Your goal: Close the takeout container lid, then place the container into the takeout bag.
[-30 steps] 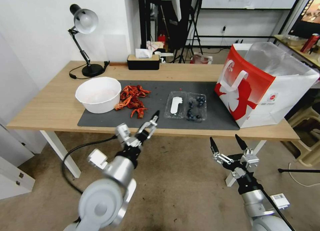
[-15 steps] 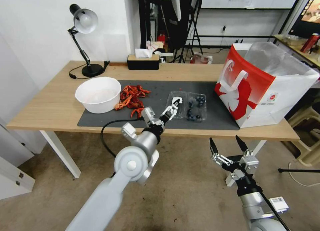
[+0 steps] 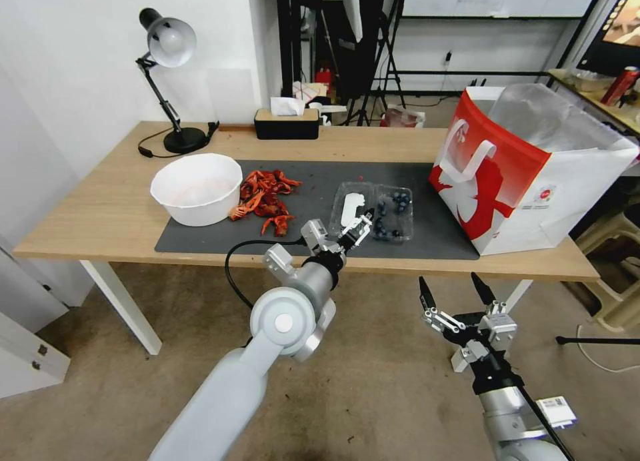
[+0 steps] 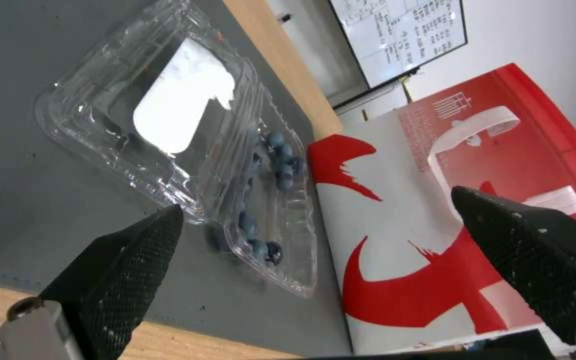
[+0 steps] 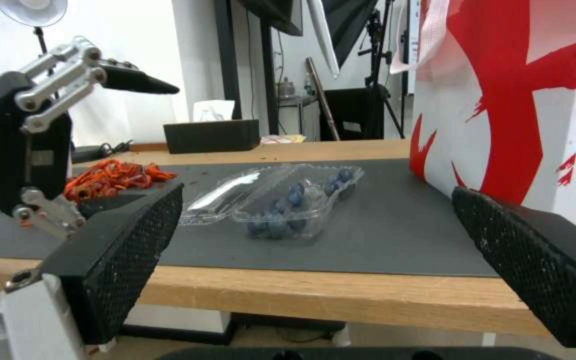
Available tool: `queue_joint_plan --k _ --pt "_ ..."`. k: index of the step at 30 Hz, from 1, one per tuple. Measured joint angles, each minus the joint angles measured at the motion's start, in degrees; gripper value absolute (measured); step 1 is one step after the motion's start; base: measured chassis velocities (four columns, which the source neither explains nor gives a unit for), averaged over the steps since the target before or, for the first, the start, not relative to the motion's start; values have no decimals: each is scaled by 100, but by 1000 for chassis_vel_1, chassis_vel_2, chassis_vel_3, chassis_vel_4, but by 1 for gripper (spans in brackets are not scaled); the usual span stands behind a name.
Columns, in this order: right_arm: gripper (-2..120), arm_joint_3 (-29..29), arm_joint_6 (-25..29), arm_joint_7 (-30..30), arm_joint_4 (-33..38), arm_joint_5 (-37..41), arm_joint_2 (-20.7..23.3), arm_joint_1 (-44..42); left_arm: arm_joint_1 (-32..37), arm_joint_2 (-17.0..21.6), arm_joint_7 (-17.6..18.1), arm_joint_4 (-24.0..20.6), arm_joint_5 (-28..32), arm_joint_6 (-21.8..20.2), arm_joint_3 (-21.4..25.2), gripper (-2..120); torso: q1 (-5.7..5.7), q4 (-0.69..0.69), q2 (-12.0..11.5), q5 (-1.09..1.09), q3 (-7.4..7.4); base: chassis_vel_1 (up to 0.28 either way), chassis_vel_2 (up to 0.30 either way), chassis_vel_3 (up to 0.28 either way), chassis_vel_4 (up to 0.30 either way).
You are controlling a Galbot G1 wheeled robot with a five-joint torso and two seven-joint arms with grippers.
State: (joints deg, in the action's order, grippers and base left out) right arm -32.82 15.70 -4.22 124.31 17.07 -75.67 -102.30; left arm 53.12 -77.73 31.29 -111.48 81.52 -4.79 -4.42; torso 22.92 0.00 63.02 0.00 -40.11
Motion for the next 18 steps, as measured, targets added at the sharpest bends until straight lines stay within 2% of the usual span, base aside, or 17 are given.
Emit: queue_joint_plan --k 18 --pt "100 20 -10 -6 -30 -64 -100 34 -286 -40 -14 495 114 -55 -201 100 0 0 1 -1 0 0 0 0 0"
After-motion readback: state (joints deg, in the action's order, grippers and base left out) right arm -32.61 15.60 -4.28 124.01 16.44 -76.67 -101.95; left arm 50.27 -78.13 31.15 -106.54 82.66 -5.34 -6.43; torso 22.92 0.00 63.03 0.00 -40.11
